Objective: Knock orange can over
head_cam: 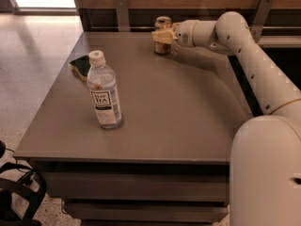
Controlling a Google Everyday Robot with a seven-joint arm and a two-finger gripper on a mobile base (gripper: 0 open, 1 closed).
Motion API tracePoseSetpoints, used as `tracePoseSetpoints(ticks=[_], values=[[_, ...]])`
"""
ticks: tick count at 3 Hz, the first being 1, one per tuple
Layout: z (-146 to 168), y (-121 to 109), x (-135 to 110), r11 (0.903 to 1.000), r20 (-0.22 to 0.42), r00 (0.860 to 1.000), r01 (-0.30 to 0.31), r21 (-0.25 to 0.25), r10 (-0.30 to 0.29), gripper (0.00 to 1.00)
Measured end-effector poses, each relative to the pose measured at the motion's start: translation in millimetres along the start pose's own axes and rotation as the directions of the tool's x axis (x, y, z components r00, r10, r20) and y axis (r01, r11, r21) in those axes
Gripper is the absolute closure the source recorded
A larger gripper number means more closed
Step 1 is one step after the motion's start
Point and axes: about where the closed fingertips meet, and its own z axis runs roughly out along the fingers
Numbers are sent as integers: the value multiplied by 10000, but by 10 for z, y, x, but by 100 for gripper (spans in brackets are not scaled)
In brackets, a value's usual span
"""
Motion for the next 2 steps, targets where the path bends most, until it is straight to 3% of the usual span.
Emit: tracePoseSetpoints(ticks=[2], values=[[-405,-121,-83,9969,-1209,9924,325,719,-237,100]])
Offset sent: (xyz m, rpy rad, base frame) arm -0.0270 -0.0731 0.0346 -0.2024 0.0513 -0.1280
